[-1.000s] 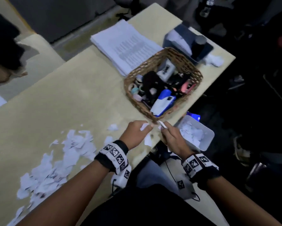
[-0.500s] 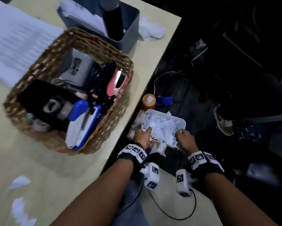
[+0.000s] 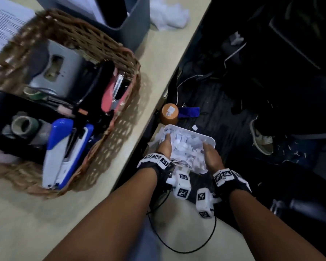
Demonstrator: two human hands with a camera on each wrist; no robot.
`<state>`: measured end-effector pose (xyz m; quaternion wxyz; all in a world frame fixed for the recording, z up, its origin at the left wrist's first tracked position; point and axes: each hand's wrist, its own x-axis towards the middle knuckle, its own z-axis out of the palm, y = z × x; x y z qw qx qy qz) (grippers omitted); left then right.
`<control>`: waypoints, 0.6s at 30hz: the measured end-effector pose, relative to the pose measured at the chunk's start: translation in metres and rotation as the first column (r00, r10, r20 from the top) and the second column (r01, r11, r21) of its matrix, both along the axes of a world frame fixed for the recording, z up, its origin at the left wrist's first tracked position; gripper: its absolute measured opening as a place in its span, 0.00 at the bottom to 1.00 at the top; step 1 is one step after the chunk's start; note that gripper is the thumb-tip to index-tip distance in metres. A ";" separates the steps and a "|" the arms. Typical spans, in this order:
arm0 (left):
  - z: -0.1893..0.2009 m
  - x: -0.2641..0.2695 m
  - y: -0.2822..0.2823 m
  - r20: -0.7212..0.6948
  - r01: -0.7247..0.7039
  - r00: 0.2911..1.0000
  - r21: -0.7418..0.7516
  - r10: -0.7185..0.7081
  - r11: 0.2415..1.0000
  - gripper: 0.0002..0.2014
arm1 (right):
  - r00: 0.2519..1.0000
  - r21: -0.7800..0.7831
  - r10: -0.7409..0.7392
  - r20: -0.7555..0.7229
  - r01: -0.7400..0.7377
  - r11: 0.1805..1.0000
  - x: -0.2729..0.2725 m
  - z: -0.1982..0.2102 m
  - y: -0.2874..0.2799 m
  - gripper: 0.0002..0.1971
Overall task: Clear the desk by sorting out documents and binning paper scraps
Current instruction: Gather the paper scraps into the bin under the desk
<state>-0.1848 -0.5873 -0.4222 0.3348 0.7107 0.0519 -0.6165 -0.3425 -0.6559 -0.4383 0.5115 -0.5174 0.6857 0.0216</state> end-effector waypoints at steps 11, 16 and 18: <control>0.205 0.023 0.096 -0.158 0.149 0.974 -0.098 -0.164 0.984 0.28 | 0.973 -0.015 0.161 0.162 -0.161 0.987 0.061 0.141 0.021 0.16; 0.226 0.052 0.151 -0.210 0.052 0.973 -0.228 -0.101 0.972 0.25 | 0.979 -0.030 0.182 0.088 -0.180 0.983 0.069 0.135 0.024 0.20; 0.231 0.063 0.169 -0.248 0.014 0.966 -0.256 -0.080 0.967 0.25 | 0.978 -0.041 0.200 0.052 -0.198 0.979 0.066 0.138 0.033 0.18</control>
